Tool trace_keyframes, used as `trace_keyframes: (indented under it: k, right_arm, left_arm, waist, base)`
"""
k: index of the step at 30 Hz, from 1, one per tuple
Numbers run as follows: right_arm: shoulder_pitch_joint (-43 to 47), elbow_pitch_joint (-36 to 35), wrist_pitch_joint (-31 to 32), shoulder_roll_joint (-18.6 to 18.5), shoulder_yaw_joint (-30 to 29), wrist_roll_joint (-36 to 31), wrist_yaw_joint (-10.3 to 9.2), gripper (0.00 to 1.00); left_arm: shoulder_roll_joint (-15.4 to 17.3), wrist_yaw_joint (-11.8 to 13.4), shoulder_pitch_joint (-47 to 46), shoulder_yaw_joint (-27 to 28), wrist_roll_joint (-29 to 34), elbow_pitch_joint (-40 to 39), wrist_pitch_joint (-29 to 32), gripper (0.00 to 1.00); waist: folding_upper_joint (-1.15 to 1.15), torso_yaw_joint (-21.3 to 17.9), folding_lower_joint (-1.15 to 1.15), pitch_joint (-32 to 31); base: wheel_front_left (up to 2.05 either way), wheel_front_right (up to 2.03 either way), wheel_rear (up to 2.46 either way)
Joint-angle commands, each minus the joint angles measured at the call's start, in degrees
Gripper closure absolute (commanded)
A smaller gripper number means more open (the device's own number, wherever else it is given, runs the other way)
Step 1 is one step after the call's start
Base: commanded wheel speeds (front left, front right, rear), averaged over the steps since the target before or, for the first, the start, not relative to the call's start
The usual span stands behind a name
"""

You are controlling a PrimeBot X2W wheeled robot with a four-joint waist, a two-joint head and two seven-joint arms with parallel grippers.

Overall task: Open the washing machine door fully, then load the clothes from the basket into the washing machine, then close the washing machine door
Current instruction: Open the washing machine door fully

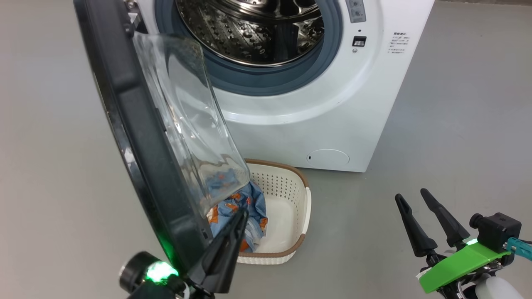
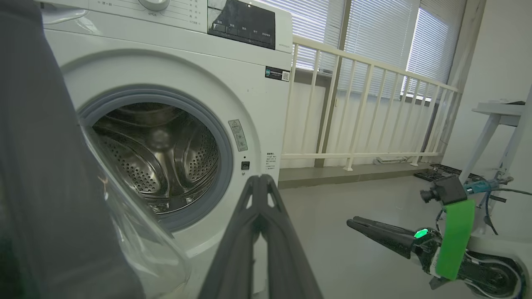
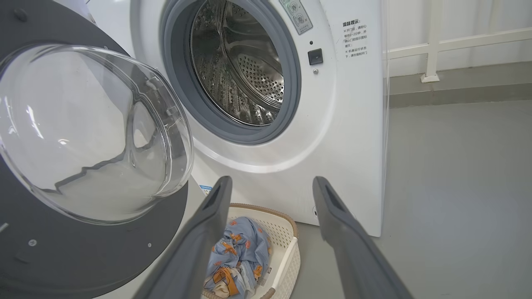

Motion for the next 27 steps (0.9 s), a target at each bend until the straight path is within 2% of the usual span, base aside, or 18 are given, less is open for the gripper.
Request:
trace_keyframes:
  k: [1, 9, 21, 27]
  right_arm:
    - [0.8, -1.1, -0.7, -0.4, 1.2, 0.6, 0.09, 0.00]
    - [0.9, -0.8, -0.7, -0.4, 1.5, 0.7, 0.09, 0.00]
    - [0.6, -0.9, -0.7, -0.1, 1.3, 0.8, 0.09, 0.00]
    - [0.5, -1.1, -0.7, 0.1, 1.2, 0.8, 0.09, 0.00]
  left_arm:
    - [-0.2, -0.2, -0.7, 1.2, -1.2, 0.2, 0.3, 1.00]
    - [-0.9, 0.7, -0.9, 1.4, -4.3, 7.3, 1.1, 1.00]
    - [-1.3, 1.3, -3.3, 2.6, -6.2, 14.6, -0.5, 1.00]
    - [-1.2, 2.3, -3.8, 4.0, -7.1, 17.1, -1.0, 1.00]
  waist:
    - [0.00, -0.2, 0.00, -0.3]
    - [0.00, -0.6, 0.00, -0.4]
    - [0.00, -0.3, 0.00, 0.1]
    - [0.00, -0.3, 0.00, 0.6]
  base:
    - [0.00, 0.00, 0.00]
    - [0.00, 0.00, 0.00]
    - [0.00, 0.00, 0.00]
    - [0.00, 0.00, 0.00]
